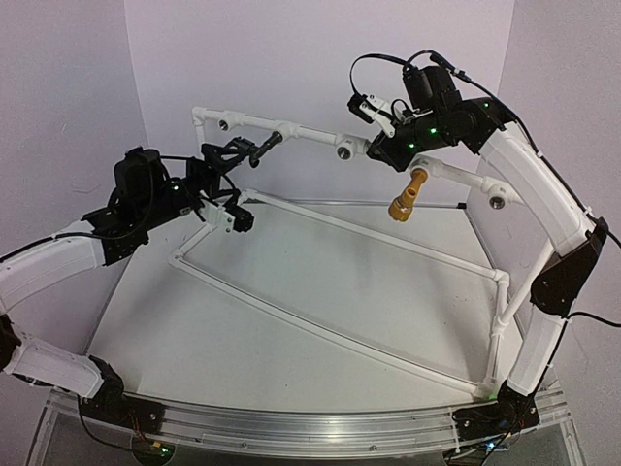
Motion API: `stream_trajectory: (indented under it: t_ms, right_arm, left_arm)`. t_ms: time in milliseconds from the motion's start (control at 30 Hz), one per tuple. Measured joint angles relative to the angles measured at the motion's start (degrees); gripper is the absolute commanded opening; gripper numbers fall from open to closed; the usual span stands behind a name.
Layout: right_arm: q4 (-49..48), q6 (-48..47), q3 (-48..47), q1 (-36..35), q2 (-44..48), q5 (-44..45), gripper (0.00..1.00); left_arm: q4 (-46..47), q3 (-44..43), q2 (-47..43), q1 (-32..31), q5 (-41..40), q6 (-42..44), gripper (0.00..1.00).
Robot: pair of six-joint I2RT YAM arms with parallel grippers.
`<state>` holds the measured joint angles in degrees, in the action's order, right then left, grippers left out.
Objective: Install the water faucets
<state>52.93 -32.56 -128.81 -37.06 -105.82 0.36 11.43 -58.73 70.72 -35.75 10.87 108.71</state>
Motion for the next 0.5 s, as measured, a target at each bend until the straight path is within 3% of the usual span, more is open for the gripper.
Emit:
stream_trajectory:
  t_ms: [167,233,300,367,500]
  right_arm:
    - [0.00,0.00,-0.02,0.00,0.00,0.00,0.00]
    - [0.00,0.00,-0.02,0.00,0.00,-0.01,0.00]
    - [0.00,0.00,-0.02,0.00,0.00,-0.02,0.00]
    - [0.02,0.00,-0.05,0.00,0.00,-0.02,0.00]
    - [0.05,0.00,-0.09,0.00,0.00,-0.04,0.00]
  left_arm:
    - [-12.01,3.93,-9.95,-0.19,0.16,-5.15,1.00]
    - [-18.08,3.84,-13.48,-0.54,-0.04,-11.71,1.00]
    - [-25.83,1.25,-14.75,-0.82,-0.28,-20.66,0.99]
    - [-33.47,-4.63,-13.07,-1.07,-1.29,-35.49,0.99]
    - [-37.37,-12.19,-8.97,2.11,-0.28,-63.49,0.99]
